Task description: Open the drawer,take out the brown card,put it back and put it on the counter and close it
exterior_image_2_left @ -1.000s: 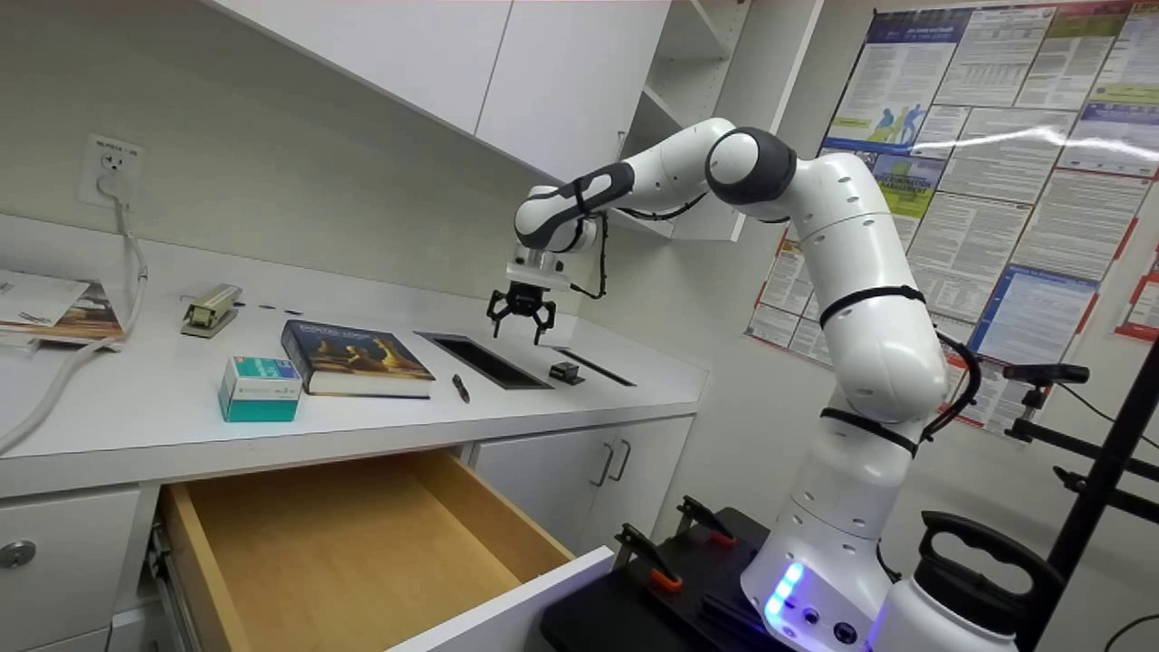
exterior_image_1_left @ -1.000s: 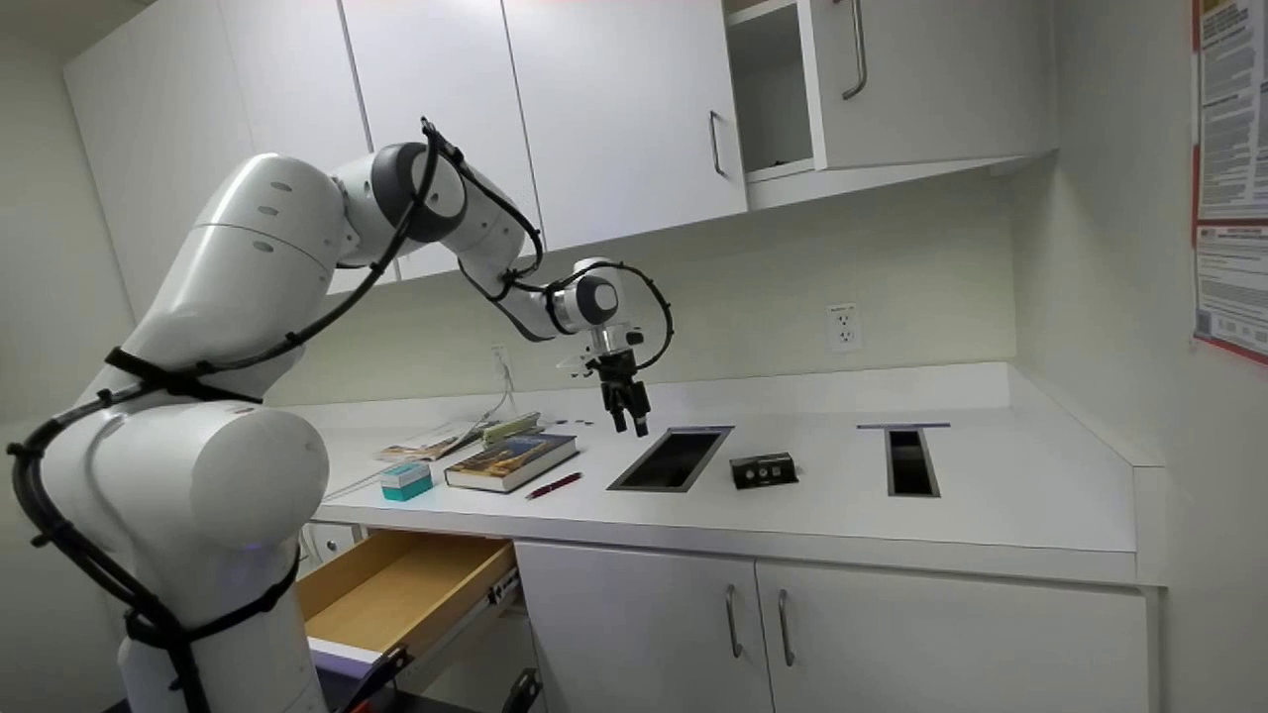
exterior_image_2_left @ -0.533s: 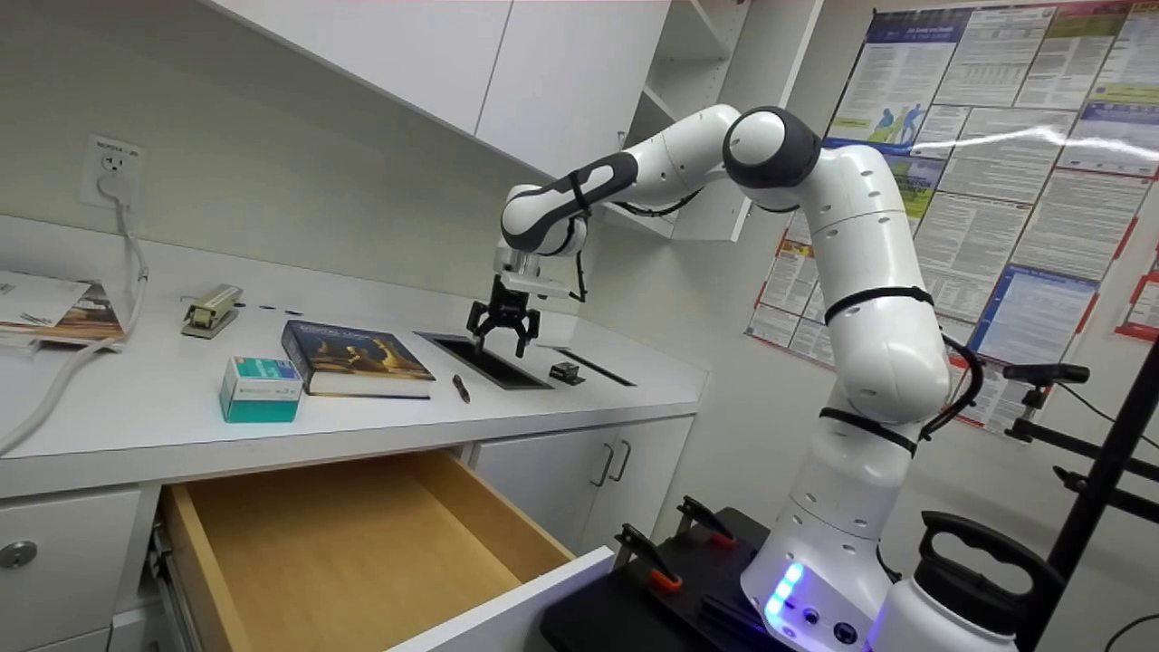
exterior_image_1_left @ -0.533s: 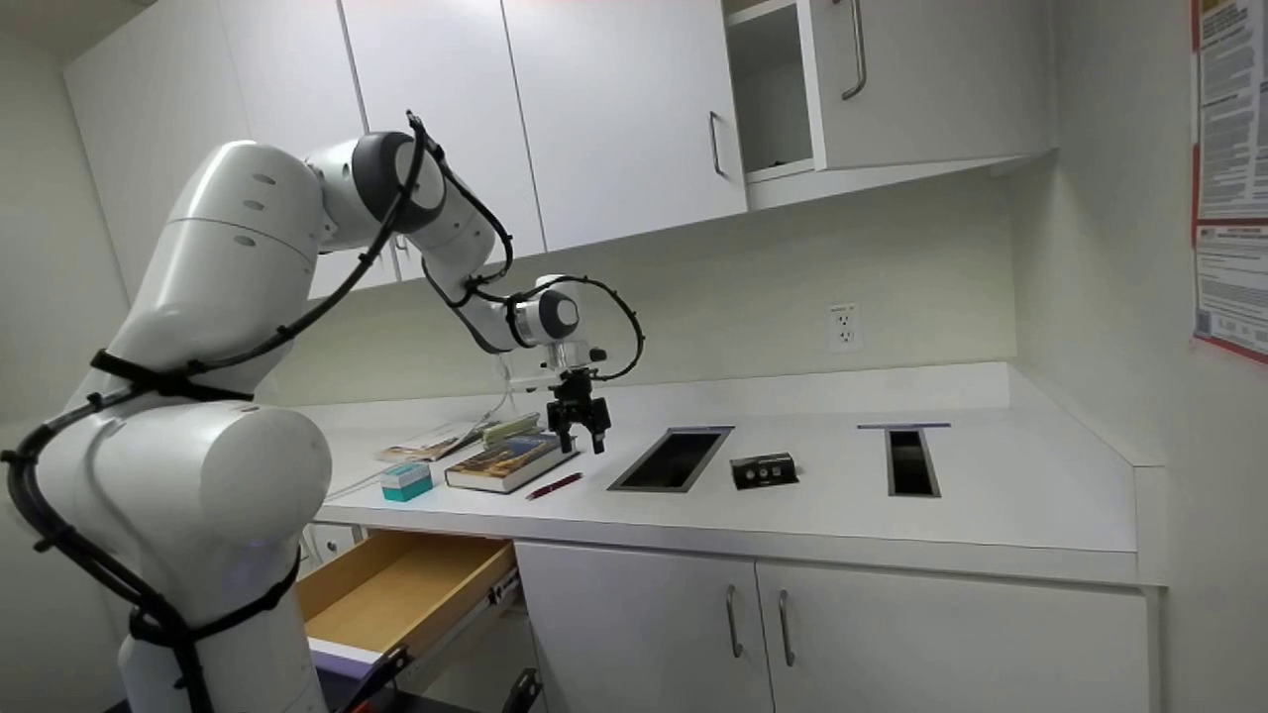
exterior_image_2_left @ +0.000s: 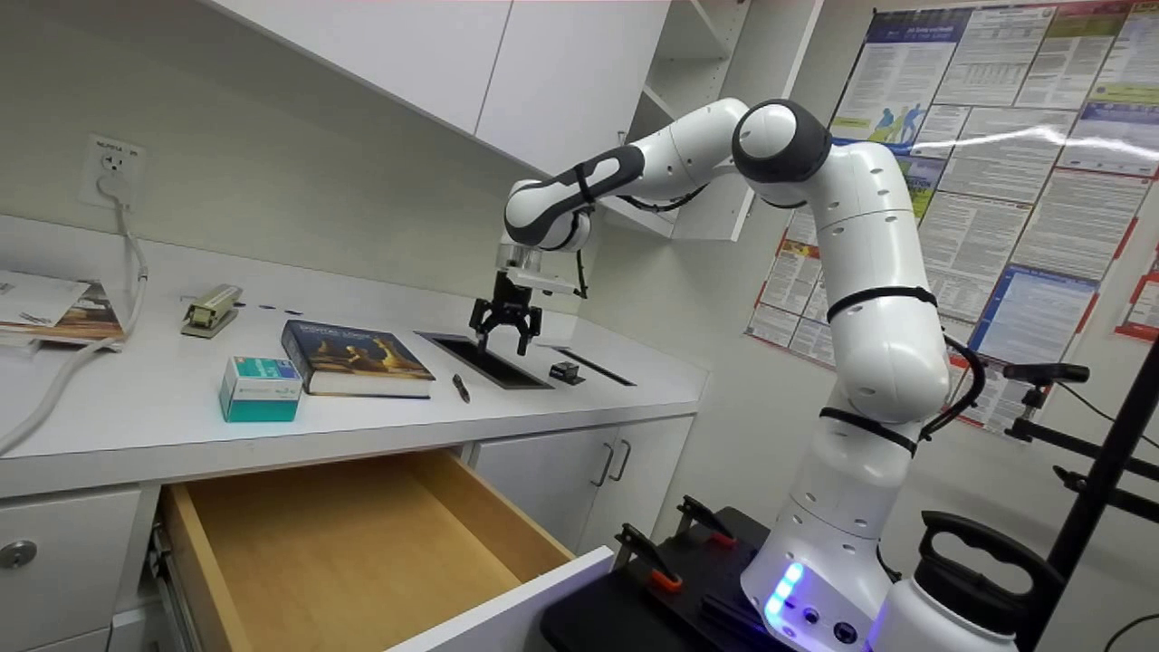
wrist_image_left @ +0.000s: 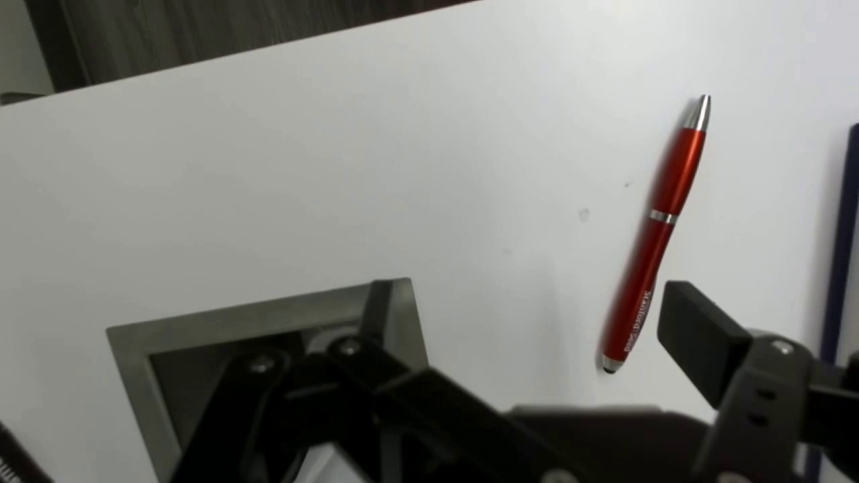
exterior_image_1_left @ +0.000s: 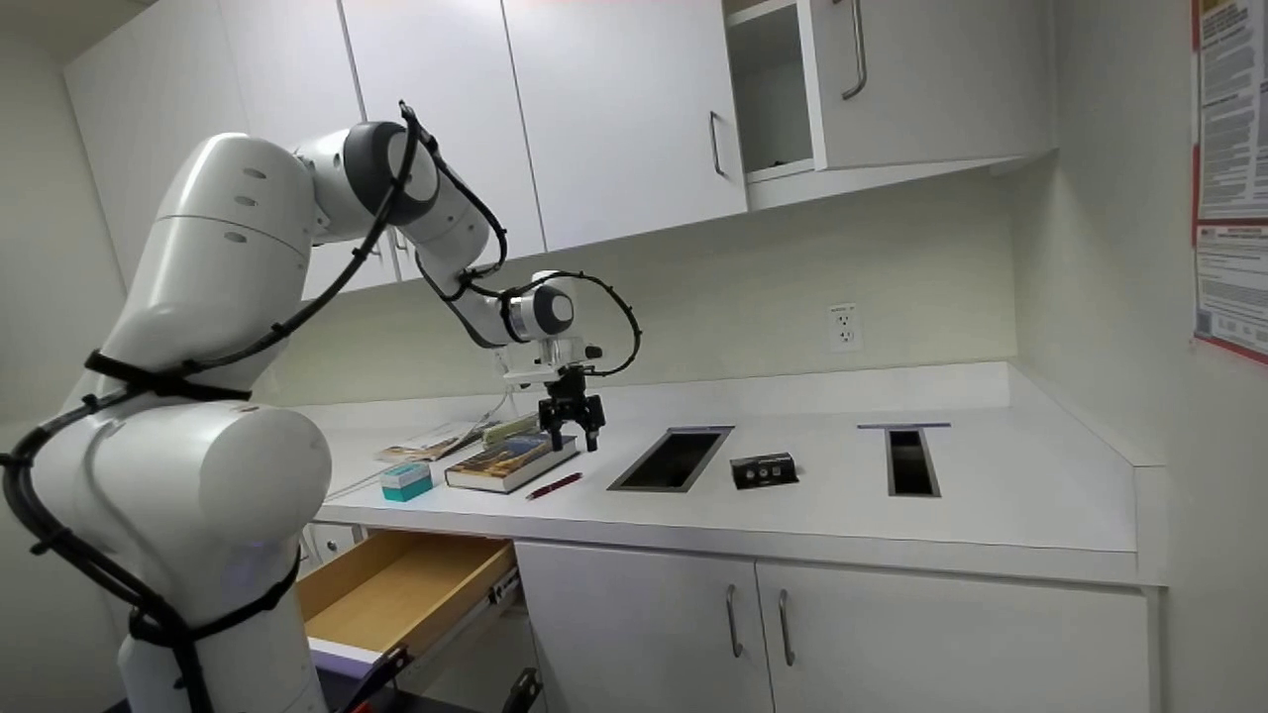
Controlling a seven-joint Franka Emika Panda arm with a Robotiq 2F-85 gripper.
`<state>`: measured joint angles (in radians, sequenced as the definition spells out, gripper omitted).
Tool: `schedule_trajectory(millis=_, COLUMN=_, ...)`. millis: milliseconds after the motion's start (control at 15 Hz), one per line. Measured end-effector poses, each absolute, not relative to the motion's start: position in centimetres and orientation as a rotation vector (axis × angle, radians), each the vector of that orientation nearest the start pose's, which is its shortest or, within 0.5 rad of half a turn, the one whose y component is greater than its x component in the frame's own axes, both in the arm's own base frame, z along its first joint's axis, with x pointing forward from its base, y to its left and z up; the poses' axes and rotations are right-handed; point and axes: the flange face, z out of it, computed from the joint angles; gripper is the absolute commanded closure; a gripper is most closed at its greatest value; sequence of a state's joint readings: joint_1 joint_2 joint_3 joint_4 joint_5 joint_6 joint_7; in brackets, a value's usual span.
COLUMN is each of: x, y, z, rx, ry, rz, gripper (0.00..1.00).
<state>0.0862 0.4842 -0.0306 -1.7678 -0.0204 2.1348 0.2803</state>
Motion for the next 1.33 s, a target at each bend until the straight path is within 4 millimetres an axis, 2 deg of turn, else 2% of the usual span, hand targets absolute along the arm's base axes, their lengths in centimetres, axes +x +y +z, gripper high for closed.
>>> schedule_trajectory(millis=333, x=64.5, y=4.1, z=27.7, rx=-3.160, ry=0.387, rz=0.167, gripper=0.00)
schedule_trajectory(millis=667, x=64.1, y=7.0, z=27.0, rx=-3.108, ry=0.551, rz=0.128, gripper=0.00)
schedule_trajectory(millis=1000, x=63.5, y=9.6, z=25.4, rx=-3.042, ry=0.721, rz=-0.006, gripper=0.00)
schedule_trajectory(millis=1333, x=62.9, y=10.2, z=22.7, rx=-2.995, ry=0.823, rz=-0.114, gripper=0.00)
